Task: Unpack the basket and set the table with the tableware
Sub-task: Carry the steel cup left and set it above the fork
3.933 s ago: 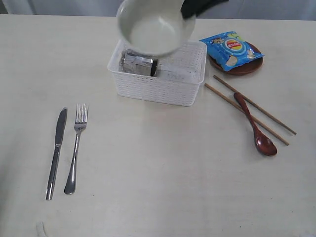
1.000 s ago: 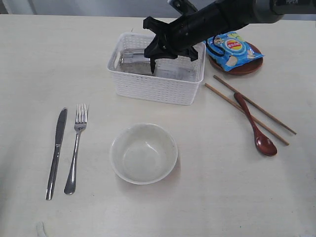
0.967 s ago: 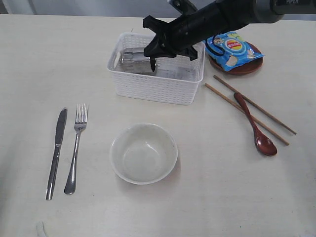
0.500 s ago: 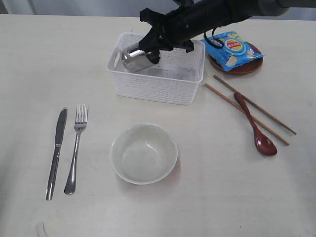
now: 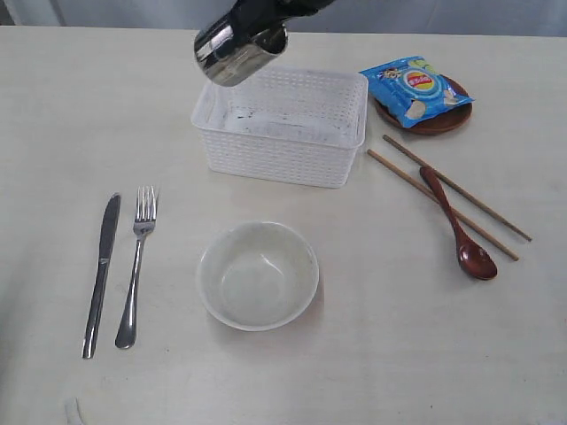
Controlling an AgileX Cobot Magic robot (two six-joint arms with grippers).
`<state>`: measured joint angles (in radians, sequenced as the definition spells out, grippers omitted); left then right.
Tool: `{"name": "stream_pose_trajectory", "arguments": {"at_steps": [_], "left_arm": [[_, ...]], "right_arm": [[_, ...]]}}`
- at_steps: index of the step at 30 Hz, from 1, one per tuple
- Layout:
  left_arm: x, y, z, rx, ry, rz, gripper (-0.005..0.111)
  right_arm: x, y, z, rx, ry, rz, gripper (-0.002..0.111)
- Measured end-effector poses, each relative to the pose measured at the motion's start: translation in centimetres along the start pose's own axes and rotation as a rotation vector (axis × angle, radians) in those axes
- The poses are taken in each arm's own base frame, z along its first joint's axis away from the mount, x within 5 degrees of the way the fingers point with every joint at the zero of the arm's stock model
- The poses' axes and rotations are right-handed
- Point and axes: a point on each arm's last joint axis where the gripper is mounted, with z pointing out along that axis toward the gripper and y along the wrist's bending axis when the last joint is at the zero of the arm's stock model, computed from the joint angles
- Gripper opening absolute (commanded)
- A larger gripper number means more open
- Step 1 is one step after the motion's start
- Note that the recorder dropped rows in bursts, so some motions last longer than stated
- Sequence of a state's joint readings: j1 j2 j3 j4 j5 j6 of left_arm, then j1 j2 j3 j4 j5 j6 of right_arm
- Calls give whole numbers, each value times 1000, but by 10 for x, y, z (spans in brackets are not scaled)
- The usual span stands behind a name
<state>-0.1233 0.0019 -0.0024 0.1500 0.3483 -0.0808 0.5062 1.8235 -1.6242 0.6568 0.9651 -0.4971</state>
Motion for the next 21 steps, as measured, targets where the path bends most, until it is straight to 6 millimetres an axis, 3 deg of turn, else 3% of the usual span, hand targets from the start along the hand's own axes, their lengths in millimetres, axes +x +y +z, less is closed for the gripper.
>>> {"name": "stream_pose_trajectory", "arguments": {"at_steps": [7, 12, 17, 21], "left_arm": [[0, 0, 0, 0, 0, 0, 0], [0, 0, 0, 0, 0, 0, 0], [0, 0, 0, 0, 0, 0, 0], [0, 0, 0, 0, 0, 0, 0]], "right_arm": [[-9, 68, 35, 70, 116, -188, 0], [-20, 97, 77, 142, 185, -287, 0], [-23, 100, 132, 198, 285, -313, 0], [-25, 95, 164, 243, 290, -336, 0]]}}
